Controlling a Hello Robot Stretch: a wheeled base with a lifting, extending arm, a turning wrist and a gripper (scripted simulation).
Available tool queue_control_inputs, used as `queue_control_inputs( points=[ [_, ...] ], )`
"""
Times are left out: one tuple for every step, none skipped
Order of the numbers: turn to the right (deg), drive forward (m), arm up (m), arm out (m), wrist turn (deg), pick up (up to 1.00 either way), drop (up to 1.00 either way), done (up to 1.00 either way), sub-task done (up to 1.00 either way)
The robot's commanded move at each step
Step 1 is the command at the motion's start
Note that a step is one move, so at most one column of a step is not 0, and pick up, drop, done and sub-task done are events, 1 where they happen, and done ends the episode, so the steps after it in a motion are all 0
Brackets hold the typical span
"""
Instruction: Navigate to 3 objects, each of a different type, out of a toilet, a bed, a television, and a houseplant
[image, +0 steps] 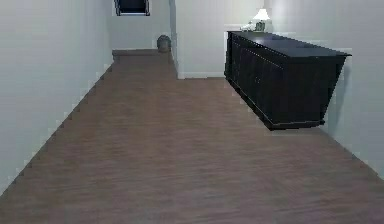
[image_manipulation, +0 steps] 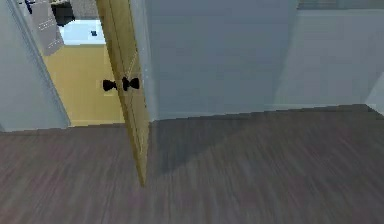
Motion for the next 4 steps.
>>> queue_control_inputs(
  points=[
    [0.0, 0.7, 0.0, 0.0, 0.0, 0.0, 0.0, 0.0, 0.0],
    [-18.0, 0.0, 0.0, 0.0, 0.0, 0.0, 0.0, 0.0, 0.0],
    [0.0, 1.0, 0.0, 0.0, 0.0, 0.0, 0.0, 0.0, 0.0],
    [0.0, 1.0, 0.0, 0.0, 0.0, 0.0, 0.0, 0.0, 0.0]
  ],
)
